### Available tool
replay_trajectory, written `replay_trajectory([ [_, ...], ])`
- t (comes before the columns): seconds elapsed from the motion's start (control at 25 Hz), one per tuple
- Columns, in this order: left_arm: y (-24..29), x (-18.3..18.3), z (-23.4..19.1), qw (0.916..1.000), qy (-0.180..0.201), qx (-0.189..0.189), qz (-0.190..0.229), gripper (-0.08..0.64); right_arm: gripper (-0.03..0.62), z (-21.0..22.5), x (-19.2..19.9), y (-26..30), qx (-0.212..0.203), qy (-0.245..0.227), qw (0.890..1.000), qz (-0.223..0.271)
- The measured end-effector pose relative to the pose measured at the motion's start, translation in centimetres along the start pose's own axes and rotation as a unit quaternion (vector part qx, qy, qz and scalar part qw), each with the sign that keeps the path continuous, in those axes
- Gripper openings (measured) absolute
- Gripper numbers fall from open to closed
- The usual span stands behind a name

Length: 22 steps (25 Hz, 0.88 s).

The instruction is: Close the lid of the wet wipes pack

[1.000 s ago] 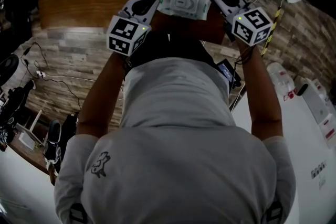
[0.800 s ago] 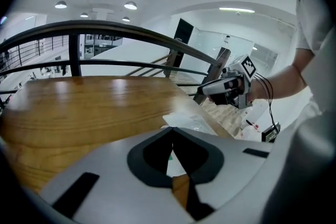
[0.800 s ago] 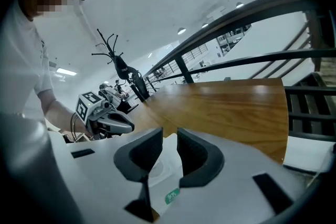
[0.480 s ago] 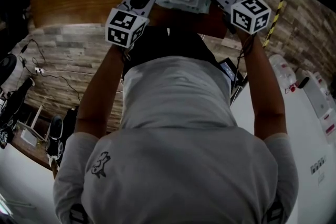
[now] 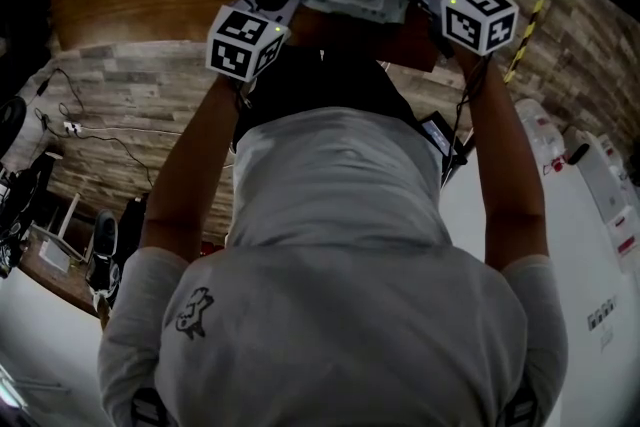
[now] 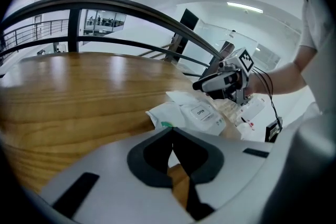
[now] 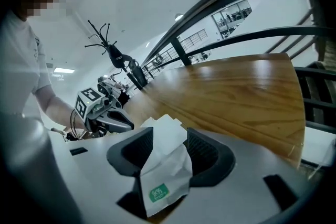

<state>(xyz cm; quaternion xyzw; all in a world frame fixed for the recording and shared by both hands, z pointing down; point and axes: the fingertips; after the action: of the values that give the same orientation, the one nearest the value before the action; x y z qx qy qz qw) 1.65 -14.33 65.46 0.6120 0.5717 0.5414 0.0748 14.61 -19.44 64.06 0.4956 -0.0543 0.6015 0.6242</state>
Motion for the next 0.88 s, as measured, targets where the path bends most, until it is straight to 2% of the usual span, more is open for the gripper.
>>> replay_trajectory([
  [0.32, 1.1, 0.7, 0.2, 0.9999, -0.002, 0.006, -0.015, 0.012, 0.212, 0.6, 1.7, 1.6, -0.023, 0.01, 0.999, -0.038],
  [0.64, 2.1, 0.9, 0.3, 0.9996, 0.003, 0.012, -0.026, 0.012, 0.212, 1.2, 1.6, 2.1, -0.038, 0.024, 0.998, -0.044],
  [0.88, 2.2, 0.9, 0.2, 0.9996, 0.001, 0.013, -0.024, 0.012, 0.212, 0.7, 1.1, 2.0, -0.046, 0.011, 0.998, -0.046],
])
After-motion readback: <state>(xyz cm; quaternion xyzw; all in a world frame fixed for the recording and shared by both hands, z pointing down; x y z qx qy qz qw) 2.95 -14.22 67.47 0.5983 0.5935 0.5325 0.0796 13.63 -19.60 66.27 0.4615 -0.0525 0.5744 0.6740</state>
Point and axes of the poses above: the fingertips, and each gripper's own axes: y forward along the fingers, z to its right, x out of its underside, and after that the axes turned 4 degrees about -y, right-handed
